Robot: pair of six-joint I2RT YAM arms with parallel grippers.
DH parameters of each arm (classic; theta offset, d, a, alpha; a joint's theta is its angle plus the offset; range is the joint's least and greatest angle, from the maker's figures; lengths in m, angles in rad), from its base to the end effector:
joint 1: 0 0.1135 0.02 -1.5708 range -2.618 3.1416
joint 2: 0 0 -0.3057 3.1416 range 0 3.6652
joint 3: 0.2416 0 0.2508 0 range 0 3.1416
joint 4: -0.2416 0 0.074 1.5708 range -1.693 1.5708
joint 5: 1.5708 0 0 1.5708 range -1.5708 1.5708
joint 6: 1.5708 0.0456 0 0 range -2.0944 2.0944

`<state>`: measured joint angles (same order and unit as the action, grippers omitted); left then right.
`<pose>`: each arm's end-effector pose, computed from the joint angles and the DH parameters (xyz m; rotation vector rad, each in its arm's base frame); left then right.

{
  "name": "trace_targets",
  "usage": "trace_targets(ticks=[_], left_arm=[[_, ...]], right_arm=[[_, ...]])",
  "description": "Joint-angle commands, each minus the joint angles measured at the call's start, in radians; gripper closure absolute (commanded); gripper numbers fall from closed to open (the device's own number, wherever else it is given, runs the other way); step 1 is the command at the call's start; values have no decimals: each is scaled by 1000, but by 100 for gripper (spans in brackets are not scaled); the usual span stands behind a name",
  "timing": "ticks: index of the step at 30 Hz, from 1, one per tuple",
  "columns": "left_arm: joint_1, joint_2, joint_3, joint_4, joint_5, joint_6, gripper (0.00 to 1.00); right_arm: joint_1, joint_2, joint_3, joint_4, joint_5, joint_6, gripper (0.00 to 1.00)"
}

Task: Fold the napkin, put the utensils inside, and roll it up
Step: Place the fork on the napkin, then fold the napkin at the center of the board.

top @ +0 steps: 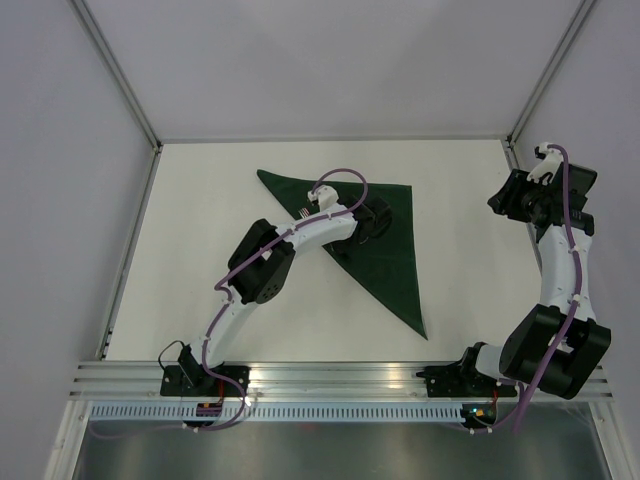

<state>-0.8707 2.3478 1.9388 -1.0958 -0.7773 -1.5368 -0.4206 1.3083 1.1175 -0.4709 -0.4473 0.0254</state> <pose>0.3393 -0.3531 0.1834 -0.8082 2.2380 0.2763 0.2654 -0.0971 0.3507 0.2433 2.1571 0.2742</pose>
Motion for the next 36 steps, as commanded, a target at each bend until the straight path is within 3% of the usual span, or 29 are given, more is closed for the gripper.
trace_targets(ticks=[1,13,19,22,26,28,29,30,33,34,36], left_arm=[[4,-4,45,14,4,43,66],[-4,-103,43,49,-28,161,41],[-13,-238,-10,94,-62,294,36],[-10,-326,-107,171,-44,381,36],[-4,-441,-233,353,12,536,37],[-5,-514,-341,527,112,744,38],[-5,-542,-392,528,113,745,39],[-10,-606,-447,695,213,890,40],[-46,-712,-699,1027,405,1114,39],[-80,-755,-784,1071,414,1138,34],[-120,-771,-834,1143,451,1246,34]], right_arm=[[5,-7,-2,9,-8,-5,50],[11,-6,-2,5,-10,-15,50],[20,0,2,0,-8,-16,49],[31,0,4,-2,-1,-16,49],[49,0,1,-2,10,-18,49],[58,9,5,0,16,-16,49],[62,9,5,-2,19,-16,49],[65,9,5,-2,25,-16,49],[74,12,4,3,33,-16,49],[77,14,4,6,39,-16,49],[85,22,8,5,47,-16,49]])
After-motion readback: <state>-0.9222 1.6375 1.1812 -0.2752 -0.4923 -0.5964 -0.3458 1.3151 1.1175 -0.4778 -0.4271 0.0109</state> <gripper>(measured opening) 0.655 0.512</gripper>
